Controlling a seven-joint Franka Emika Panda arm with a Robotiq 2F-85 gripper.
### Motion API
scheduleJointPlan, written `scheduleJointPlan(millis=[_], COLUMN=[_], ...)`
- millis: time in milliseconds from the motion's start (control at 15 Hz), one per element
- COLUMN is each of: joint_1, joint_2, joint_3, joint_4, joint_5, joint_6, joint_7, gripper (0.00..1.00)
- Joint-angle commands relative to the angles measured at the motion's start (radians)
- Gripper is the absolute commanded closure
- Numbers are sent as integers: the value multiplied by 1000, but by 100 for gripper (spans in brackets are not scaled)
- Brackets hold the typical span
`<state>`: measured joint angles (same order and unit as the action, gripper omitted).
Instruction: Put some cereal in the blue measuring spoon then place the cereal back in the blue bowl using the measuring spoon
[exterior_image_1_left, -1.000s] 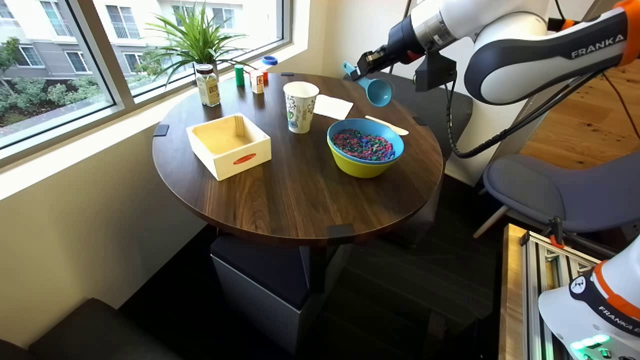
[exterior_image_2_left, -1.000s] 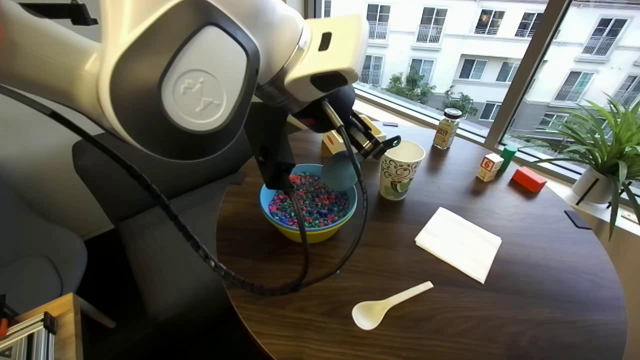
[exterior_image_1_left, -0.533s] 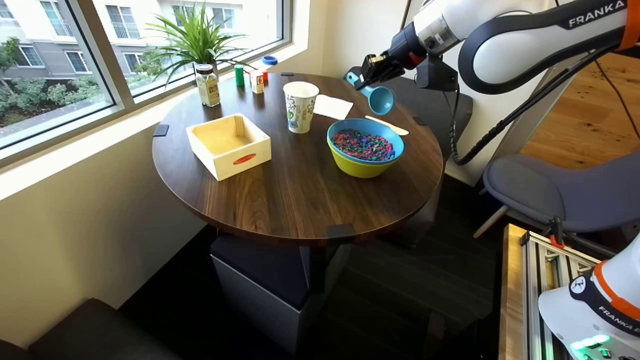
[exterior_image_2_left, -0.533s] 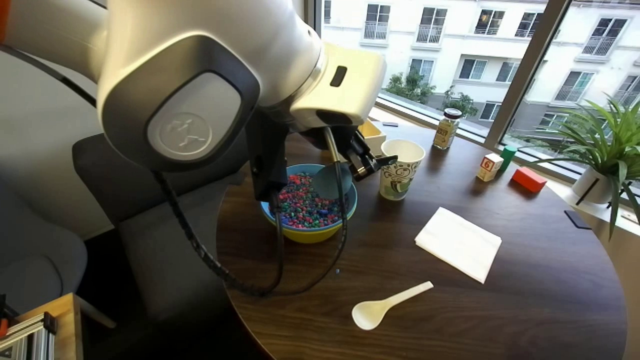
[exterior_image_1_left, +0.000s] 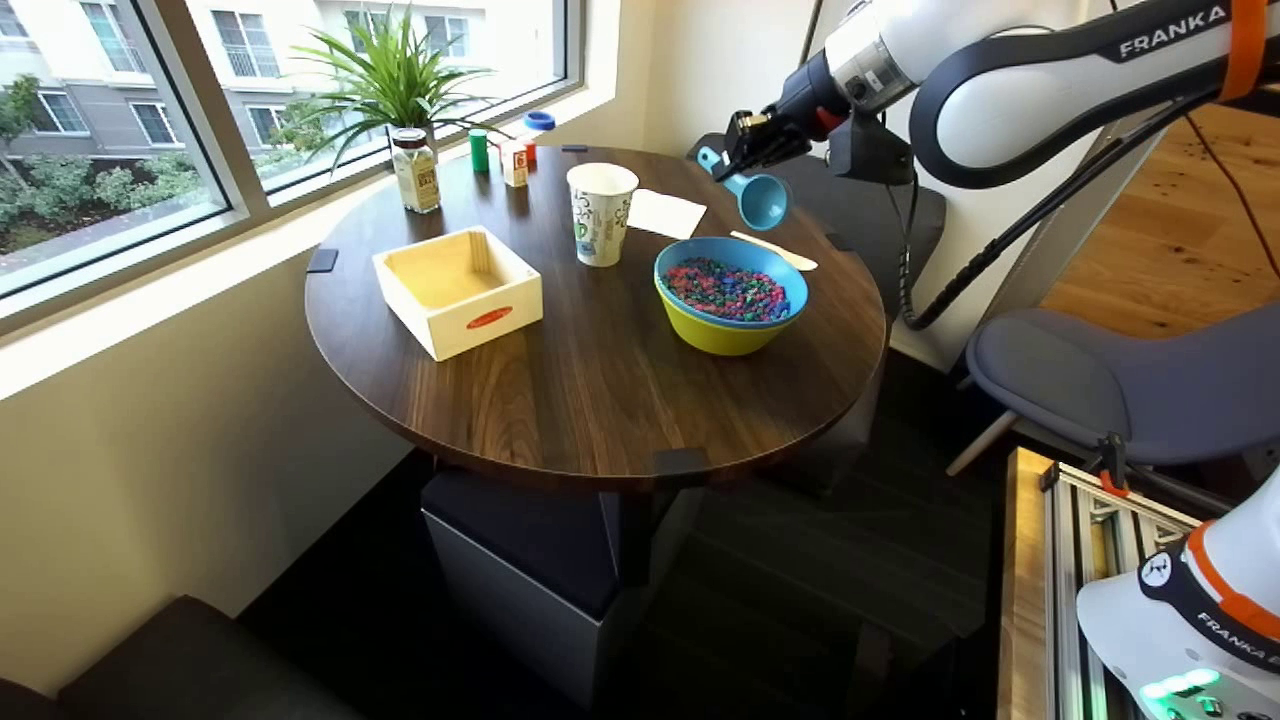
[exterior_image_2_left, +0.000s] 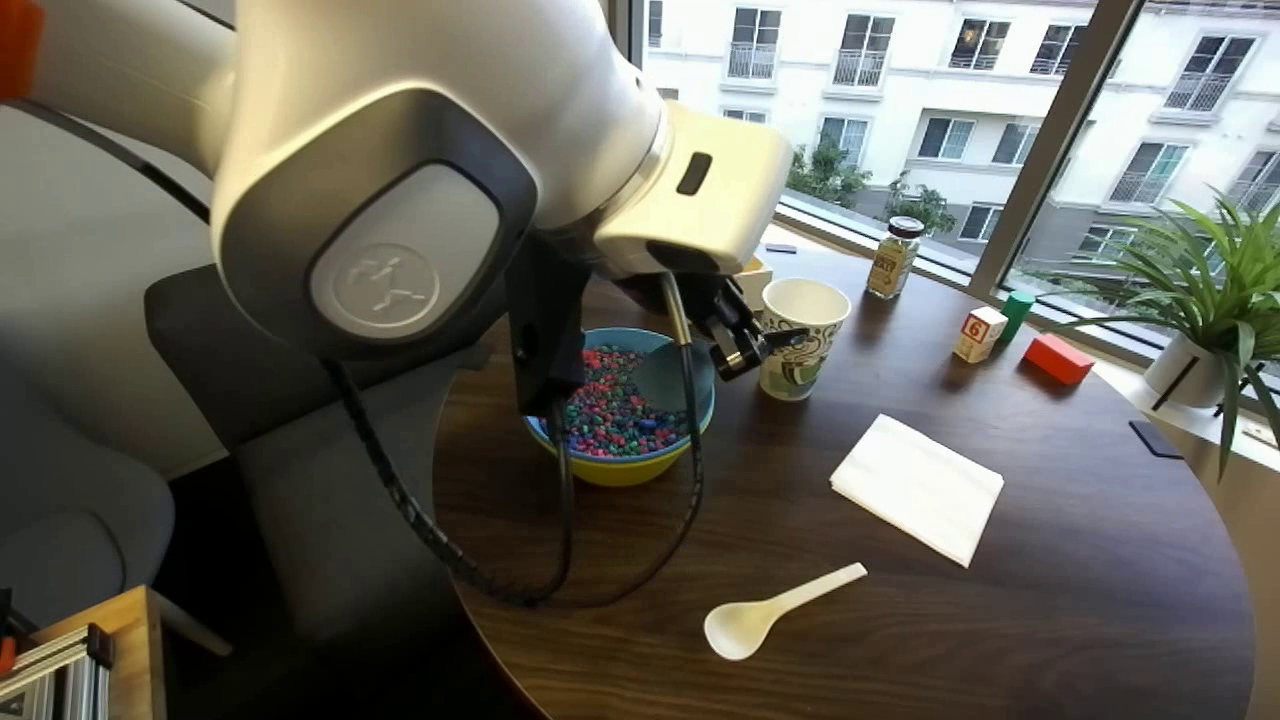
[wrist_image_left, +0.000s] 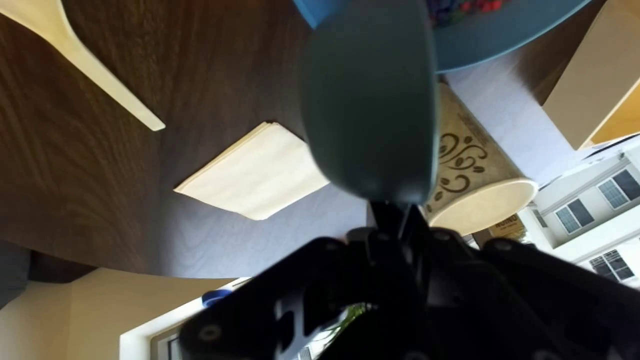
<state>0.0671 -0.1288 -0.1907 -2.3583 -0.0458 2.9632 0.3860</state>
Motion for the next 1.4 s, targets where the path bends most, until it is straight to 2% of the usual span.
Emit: scheduleJointPlan(millis=[0, 67, 200, 267, 800, 1333], joint_1=[-9, -60, -76, -35, -38, -60], joint_2=[44, 48, 63, 71, 105, 177], joint_3=[-25, 26, 29, -20, -41, -35], joint_4=[23, 22, 22, 22, 74, 108], joint_5=[50, 121, 187, 210, 495, 615], joint_6=[-8, -15, -10, -3, -13, -23], joint_7=[7, -42, -58, -63, -232, -324], gripper=[98, 98, 98, 98, 98, 98])
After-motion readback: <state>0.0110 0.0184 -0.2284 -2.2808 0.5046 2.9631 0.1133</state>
